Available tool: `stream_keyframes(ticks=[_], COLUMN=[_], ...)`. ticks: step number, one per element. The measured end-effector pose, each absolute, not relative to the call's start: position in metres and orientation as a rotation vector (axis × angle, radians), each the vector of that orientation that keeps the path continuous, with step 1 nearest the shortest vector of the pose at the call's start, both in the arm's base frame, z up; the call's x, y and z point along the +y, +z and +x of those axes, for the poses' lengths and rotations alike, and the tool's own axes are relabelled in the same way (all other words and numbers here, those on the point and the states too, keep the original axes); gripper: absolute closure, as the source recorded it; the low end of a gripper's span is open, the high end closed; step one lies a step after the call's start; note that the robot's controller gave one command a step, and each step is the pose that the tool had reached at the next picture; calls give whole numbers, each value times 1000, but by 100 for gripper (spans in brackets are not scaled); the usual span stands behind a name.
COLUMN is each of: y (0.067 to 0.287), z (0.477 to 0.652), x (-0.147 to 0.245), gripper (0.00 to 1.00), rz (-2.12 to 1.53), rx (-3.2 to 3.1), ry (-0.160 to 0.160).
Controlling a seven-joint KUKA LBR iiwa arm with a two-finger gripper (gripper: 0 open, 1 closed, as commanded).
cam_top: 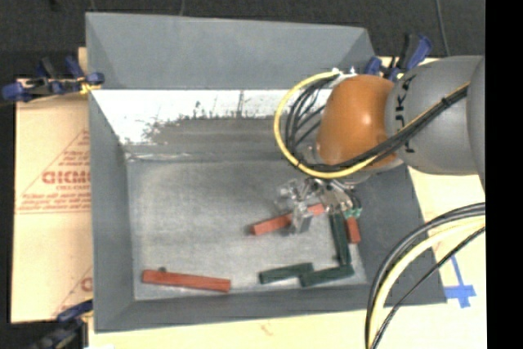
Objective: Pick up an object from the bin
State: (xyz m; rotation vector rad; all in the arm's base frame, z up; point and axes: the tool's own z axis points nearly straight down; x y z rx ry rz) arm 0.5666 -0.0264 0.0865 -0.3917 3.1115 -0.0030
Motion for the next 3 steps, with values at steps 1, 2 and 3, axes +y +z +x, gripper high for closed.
stream_keyframes(ticks=[1, 2, 3], y=[151, 164, 168], z=[569, 571, 572], x=[-28, -29, -30], gripper=[100, 100, 100], rz=[-387, -384, -380], rx=[3107, 3112, 3113], ry=[-4, -3, -3])
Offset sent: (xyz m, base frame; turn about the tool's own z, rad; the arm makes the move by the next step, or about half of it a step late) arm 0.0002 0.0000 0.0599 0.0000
